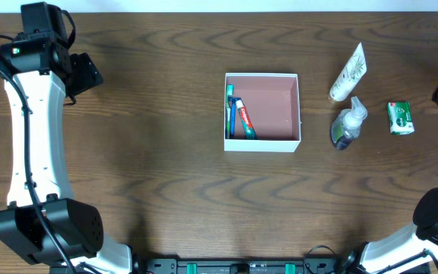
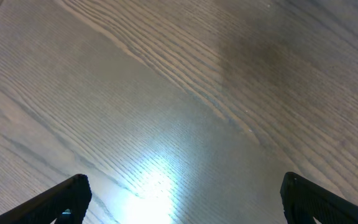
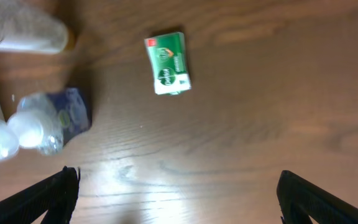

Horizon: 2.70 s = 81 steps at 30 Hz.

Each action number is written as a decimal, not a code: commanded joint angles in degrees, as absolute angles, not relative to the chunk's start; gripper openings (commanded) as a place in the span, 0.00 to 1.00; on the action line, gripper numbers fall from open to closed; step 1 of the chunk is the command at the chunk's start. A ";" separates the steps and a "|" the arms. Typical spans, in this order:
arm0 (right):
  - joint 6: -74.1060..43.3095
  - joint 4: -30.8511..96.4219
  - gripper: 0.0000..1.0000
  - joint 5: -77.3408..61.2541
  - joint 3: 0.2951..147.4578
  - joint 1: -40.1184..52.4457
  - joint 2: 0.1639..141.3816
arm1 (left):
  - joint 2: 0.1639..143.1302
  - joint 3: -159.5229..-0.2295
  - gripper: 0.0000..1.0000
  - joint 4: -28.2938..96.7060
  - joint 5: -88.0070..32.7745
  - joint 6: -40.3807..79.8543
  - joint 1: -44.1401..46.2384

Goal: Pack container
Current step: 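Move the right gripper to the green Dettol soap box, then grasp the Dettol soap box with the right gripper and lift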

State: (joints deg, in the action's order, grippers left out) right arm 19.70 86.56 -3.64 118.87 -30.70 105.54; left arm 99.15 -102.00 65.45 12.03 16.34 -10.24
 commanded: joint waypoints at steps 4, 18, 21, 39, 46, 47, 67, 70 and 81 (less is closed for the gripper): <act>34.59 79.85 0.99 -6.92 112.16 -30.68 109.38 | 99.24 -101.78 0.98 65.54 12.49 16.64 -10.33; 28.21 71.70 0.99 -7.55 110.43 -27.46 123.20 | 99.24 -101.78 0.98 65.54 12.49 16.64 -10.33; 28.12 71.37 0.99 -7.53 110.43 -25.82 126.04 | 99.24 -101.78 0.98 65.54 12.49 16.64 -10.33; 27.03 69.73 0.99 0.67 110.43 -24.95 132.16 | 99.24 -101.78 0.98 65.54 12.51 16.62 -10.33; 27.03 68.45 0.99 0.64 109.19 -25.02 132.35 | 99.24 -101.78 0.98 65.54 12.51 16.62 -10.33; 27.03 68.10 0.99 0.64 108.86 -25.06 132.35 | 99.24 -101.78 0.98 65.54 12.49 16.62 -10.33; 25.08 63.11 0.99 -1.28 102.63 -25.98 132.35 | 99.24 -101.78 0.98 65.54 12.49 16.64 -10.33; 25.06 62.67 0.99 -1.28 102.02 -25.98 132.35 | 99.24 -101.78 0.98 65.54 12.49 16.64 -10.33; 20.82 59.48 0.66 1.39 101.93 -25.98 132.35 | 99.24 -101.78 0.98 65.54 12.49 16.64 -10.33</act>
